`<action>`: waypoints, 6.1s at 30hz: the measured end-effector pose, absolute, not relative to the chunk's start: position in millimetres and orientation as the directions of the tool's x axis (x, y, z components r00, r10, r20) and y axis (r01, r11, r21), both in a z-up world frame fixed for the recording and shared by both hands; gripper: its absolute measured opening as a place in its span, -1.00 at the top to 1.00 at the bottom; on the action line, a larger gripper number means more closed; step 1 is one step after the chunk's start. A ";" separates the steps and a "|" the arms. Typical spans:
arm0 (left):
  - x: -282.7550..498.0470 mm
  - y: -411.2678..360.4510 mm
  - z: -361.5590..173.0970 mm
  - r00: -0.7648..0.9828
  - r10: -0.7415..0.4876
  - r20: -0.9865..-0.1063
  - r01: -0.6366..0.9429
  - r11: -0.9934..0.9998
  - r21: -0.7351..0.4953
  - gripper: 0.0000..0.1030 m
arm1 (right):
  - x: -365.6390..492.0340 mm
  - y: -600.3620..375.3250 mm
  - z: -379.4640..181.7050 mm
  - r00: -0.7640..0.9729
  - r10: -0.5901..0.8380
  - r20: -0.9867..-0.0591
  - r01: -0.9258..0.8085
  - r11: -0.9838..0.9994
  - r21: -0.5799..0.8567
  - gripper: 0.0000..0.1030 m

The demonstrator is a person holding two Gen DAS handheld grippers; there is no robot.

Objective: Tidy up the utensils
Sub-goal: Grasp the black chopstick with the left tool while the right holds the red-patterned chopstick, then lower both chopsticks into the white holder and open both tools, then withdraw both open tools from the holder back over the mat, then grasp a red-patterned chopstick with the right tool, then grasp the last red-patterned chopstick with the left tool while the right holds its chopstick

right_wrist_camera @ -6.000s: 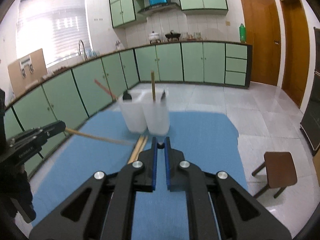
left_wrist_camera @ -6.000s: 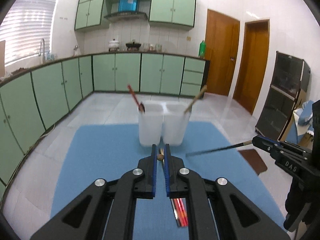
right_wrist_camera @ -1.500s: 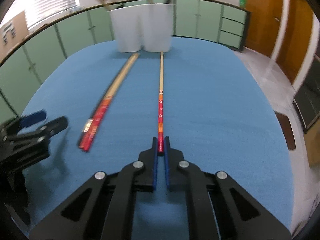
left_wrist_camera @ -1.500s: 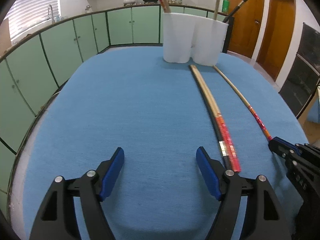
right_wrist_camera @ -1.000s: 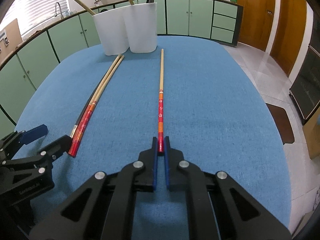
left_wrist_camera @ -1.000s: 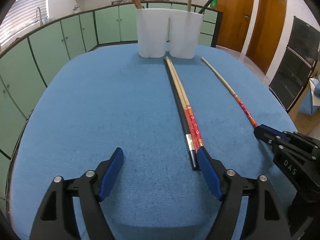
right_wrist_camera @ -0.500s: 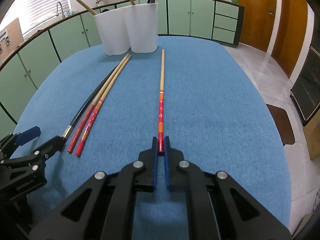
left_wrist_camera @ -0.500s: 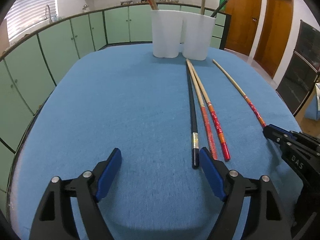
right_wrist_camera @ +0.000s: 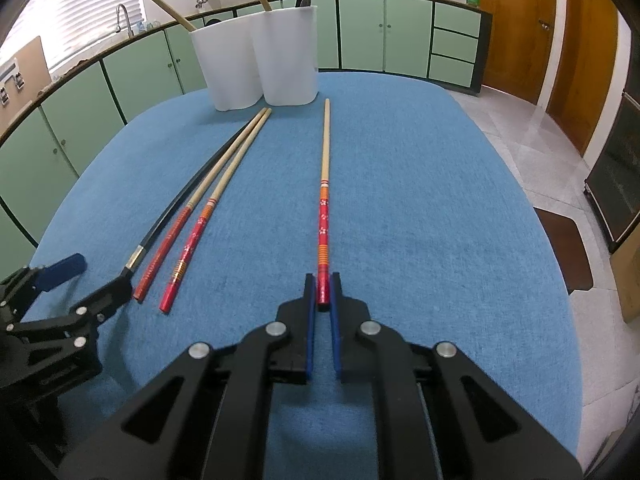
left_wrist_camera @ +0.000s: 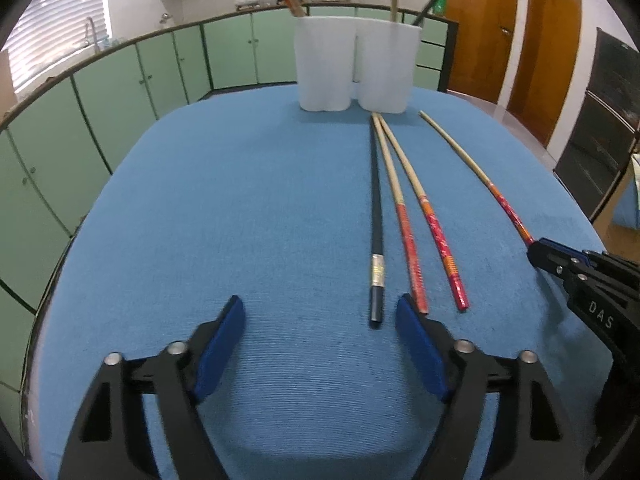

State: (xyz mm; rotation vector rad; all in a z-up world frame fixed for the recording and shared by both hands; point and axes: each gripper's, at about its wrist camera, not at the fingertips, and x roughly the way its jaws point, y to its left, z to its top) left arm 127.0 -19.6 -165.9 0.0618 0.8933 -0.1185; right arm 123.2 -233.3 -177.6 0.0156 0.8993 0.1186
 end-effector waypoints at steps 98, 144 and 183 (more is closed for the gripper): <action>290.8 -14.0 68.8 0.918 -0.231 -0.321 0.219 0.973 -0.074 0.48 | 289.7 -265.5 77.5 0.853 0.262 -0.451 -0.232 0.965 0.121 0.14; 146.3 34.2 -163.6 0.634 -0.037 -0.773 0.002 0.999 -0.046 -0.33 | 123.2 -168.2 -167.1 0.644 0.170 -0.746 -0.202 0.978 0.048 -0.32; 136.0 -50.8 -167.6 0.610 -0.168 -0.775 0.174 0.982 -0.076 -0.34 | 130.0 -252.4 -179.2 0.617 0.060 -0.785 -0.057 0.998 0.031 0.90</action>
